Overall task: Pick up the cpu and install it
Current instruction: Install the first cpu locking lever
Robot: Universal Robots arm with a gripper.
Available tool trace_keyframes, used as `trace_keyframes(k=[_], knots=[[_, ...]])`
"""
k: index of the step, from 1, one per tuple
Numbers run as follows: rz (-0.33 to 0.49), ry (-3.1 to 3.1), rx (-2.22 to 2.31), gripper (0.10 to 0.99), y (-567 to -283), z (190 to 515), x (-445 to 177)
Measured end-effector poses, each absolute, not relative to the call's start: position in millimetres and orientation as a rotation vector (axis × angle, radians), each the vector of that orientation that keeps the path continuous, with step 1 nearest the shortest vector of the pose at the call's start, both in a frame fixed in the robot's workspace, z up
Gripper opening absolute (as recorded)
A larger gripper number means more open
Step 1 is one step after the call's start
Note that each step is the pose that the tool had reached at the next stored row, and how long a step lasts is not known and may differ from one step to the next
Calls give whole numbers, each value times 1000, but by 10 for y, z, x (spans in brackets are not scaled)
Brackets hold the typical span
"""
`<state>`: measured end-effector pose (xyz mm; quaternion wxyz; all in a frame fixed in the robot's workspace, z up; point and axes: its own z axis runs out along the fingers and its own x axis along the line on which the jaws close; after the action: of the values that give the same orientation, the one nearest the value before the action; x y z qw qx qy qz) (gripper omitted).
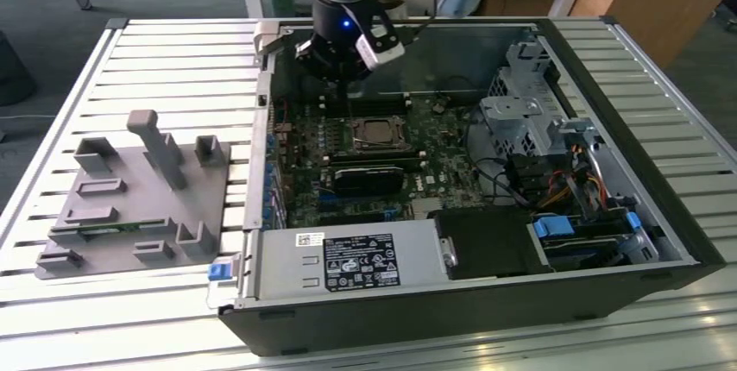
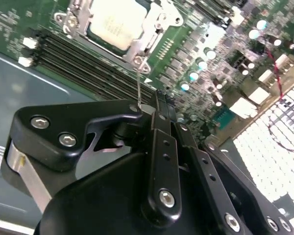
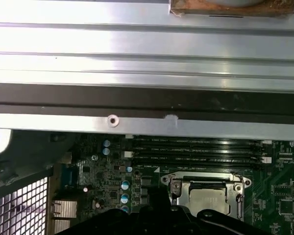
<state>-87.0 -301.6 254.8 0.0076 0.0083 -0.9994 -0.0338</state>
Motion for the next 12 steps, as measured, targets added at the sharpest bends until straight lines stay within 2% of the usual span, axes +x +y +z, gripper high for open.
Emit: trace_keyframes(k=[9,12], knots=[[-106,-3121,26,106,-2988,2539,-648],[-164,-3119,26,106,-2997,2534,-647]])
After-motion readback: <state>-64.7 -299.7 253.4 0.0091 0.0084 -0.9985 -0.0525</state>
